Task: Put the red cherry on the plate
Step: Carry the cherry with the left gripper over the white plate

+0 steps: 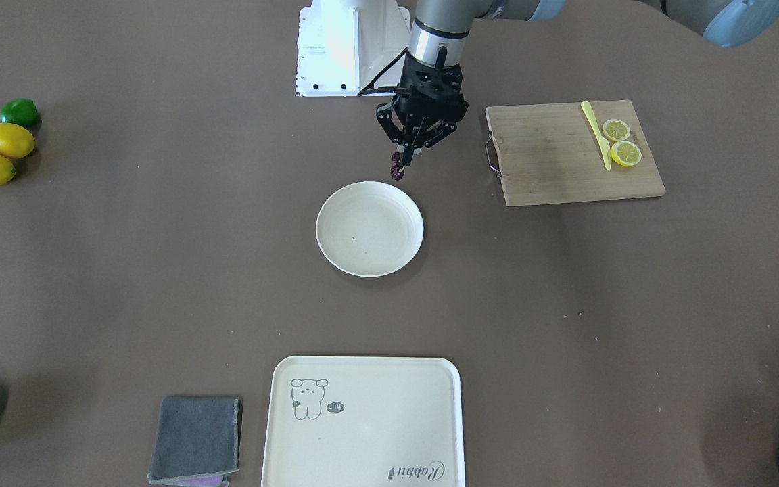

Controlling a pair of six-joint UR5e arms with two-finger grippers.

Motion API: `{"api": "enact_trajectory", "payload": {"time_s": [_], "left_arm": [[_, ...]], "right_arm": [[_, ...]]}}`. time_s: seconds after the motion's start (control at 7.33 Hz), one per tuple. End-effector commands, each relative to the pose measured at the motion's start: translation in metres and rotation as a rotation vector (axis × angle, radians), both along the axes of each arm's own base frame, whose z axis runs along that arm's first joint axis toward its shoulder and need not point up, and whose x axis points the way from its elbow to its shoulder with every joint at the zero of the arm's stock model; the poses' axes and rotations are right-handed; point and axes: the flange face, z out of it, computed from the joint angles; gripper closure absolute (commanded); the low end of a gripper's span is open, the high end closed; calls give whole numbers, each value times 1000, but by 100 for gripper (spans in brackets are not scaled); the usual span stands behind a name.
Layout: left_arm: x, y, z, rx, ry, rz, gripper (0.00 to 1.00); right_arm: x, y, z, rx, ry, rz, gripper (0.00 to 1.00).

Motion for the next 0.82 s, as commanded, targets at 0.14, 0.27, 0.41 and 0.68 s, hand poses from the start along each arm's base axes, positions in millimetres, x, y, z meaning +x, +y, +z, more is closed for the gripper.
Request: {"api": "enact_trajectory", "payload": {"time_s": [0.14, 0.27, 0.41, 0.68], "left_arm": [[59, -30, 4, 34, -9, -52, 100], [69, -26, 12, 29, -30, -39, 100], [74, -26, 18, 26, -43, -34, 100], [77, -29, 20, 62, -67, -94, 3]], "right_arm": [[56, 32, 55, 17, 23, -36, 0], [59, 36, 59, 6, 12, -34, 0], [66, 36, 57, 7, 5, -22, 0], [66, 35, 61, 3, 7, -25, 0]]}}
